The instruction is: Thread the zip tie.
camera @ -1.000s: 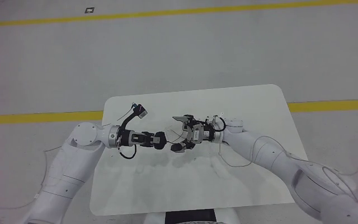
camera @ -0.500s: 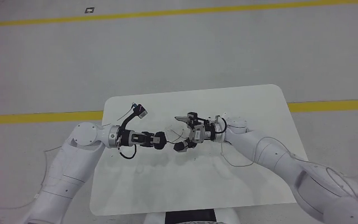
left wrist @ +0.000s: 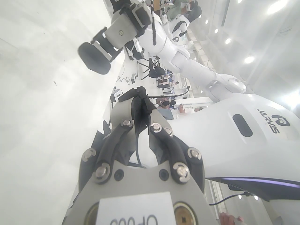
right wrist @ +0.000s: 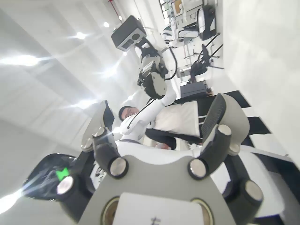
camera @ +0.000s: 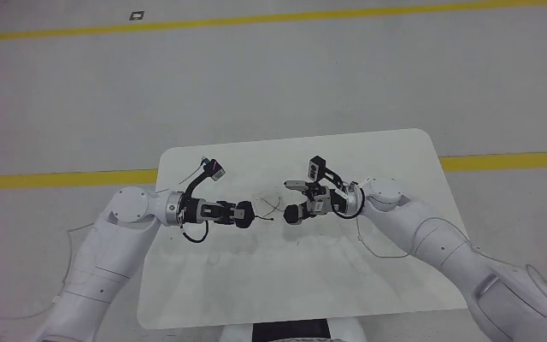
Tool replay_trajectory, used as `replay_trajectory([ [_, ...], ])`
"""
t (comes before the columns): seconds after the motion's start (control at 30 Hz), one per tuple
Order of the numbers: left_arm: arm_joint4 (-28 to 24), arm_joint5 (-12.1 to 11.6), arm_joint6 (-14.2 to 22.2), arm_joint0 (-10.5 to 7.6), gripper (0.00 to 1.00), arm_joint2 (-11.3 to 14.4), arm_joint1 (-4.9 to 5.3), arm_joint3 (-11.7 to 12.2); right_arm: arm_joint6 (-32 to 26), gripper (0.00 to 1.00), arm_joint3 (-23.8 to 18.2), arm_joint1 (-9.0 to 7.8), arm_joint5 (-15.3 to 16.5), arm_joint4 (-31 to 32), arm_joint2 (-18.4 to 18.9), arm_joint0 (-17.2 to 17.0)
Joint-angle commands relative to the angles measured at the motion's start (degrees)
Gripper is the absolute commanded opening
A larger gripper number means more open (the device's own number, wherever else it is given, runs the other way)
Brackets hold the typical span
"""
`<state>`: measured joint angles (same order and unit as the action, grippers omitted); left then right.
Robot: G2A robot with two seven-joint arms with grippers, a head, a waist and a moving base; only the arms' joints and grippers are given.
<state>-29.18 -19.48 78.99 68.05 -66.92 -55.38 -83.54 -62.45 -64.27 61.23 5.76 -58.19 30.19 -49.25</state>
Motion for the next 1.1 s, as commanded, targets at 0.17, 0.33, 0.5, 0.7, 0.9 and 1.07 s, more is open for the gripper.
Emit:
replay_trajectory([
  [0.17,-1.5,1.2,-1.8,0.30,0.00,0.1,-0.09,0.0,-0.1,1.00,-0.1,0.00,-0.5,-1.6,0.0,-0.3],
  [0.33,-7.6,4.7,-1.7,0.91,0.00,-2.3,0.38,2.0,2.6,1.00,-1.0,-0.97,5.0,2.9,3.5,-2.5],
  [0.5,-13.6,8.5,0.7,1.62,0.00,-4.8,1.01,4.1,3.1,1.00,-3.0,-1.96,10.2,8.9,6.6,-3.8],
  [0.7,-20.6,13.0,0.7,2.32,0.00,-6.1,1.87,5.7,7.5,1.00,-7.5,-2.54,13.7,20.0,9.5,-4.9],
  [0.9,-24.1,15.7,0.7,2.62,0.00,-6.0,2.44,6.5,12.4,1.00,-12.0,-2.34,13.7,32.0,11.3,-6.3],
  [1.07,-22.1,15.3,0.7,2.11,0.00,-5.7,2.65,6.2,14.3,1.00,-13.4,-1.97,13.7,37.4,11.4,-6.4],
])
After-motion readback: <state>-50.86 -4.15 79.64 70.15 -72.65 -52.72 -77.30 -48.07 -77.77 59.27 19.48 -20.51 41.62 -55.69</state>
